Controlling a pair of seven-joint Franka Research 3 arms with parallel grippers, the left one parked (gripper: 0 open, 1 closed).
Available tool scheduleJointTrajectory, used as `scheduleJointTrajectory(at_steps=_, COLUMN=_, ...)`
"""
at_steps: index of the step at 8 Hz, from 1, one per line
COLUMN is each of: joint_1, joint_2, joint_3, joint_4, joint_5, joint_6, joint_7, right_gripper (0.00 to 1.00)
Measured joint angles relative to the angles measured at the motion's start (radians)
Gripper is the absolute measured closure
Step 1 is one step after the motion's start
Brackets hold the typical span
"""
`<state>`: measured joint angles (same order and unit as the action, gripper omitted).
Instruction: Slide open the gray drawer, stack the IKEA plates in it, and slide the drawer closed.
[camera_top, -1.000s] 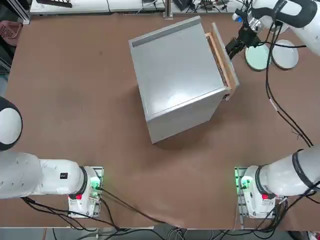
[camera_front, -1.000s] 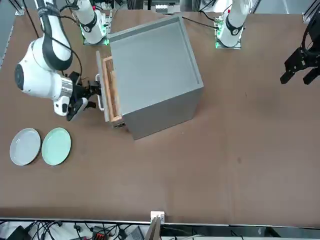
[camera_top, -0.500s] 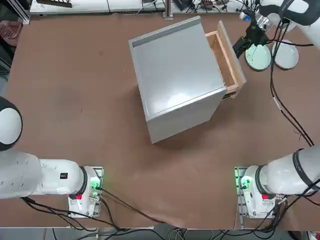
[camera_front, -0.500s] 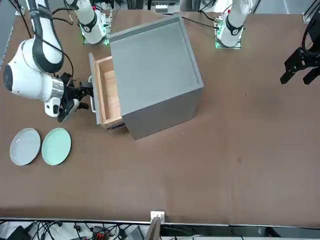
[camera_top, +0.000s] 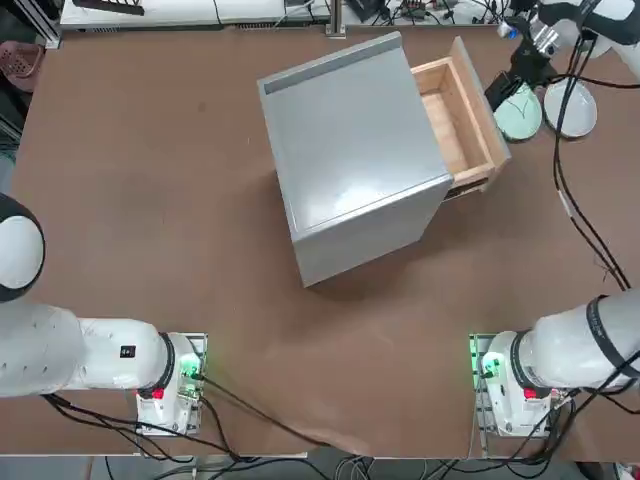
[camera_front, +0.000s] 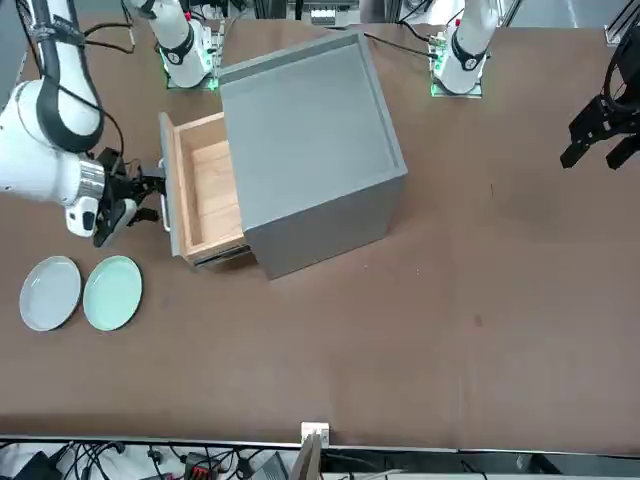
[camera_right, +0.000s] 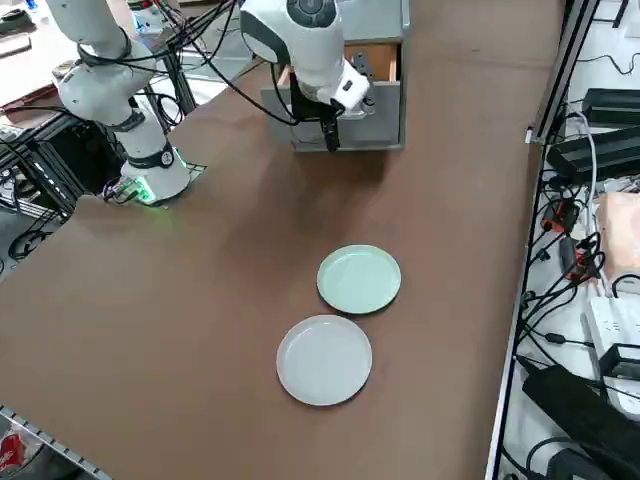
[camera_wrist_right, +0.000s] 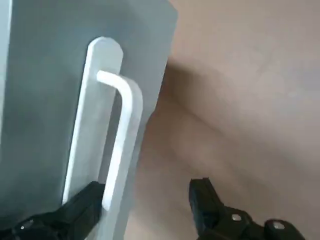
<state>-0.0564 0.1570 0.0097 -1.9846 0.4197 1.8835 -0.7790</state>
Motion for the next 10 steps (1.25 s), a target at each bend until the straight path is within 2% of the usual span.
scheduleJointTrajectory(at_steps=3, joint_1=-0.053, joint_2=0.027, joint_3=0.002, joint_4=0.037, joint_5=-0.031, joint_6=-0.034, joint_7=-0.072, right_gripper=0.0)
scheduleJointTrajectory(at_steps=6, joint_1=-0.063, joint_2=0.047, joint_3=0.008, joint_4=0.079, joint_5=-0.034, joint_6=-0.079, joint_7=-0.078, right_gripper=0.0)
scheduleJointTrajectory(at_steps=8, joint_1=-0.111, joint_2=0.079, joint_3=0.004, joint_4=0.206, joint_5=-0.063, joint_6=-0.172, joint_7=-0.093, right_gripper=0.0)
scheduleJointTrajectory(at_steps=10, joint_1=-0.193, joint_2=0.132, joint_3=-0.01, joint_4=0.317, joint_5=-0.086, joint_6=-0.192, joint_7=-0.063, right_gripper=0.0)
